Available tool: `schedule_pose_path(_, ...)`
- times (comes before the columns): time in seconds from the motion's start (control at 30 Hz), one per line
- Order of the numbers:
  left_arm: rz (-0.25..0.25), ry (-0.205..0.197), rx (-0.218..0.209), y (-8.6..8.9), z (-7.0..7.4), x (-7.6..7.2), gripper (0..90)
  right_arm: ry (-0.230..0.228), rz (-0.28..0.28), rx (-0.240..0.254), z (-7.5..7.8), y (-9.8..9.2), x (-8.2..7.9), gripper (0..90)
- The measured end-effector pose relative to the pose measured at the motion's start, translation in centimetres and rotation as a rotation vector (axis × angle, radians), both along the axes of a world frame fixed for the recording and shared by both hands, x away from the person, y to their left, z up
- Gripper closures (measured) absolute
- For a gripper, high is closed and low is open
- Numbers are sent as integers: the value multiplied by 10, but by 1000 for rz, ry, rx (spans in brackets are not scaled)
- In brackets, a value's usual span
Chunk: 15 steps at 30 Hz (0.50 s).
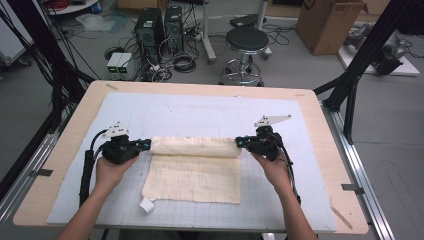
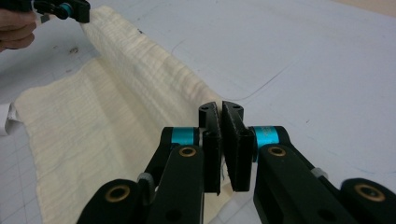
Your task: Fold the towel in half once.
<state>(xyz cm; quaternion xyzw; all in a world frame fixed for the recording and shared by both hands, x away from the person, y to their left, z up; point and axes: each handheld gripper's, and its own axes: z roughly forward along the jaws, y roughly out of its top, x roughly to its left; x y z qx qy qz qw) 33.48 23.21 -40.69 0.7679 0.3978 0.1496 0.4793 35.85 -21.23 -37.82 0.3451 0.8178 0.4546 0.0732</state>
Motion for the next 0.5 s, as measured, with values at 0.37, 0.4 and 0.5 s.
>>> schedule_pose_path(0.37,-22,-2,-13,1,1,-10,869,27,11,52,-13,-8,-12,866)
schedule_pose_path(0.4,-22,0,-14,1,0,-11,869,25,13,54,-13,-8,-13,865)
schedule_pose_path(0.5,-35,0,-10,3,-2,-16,868,27,20,50,-14,-8,-16,866)
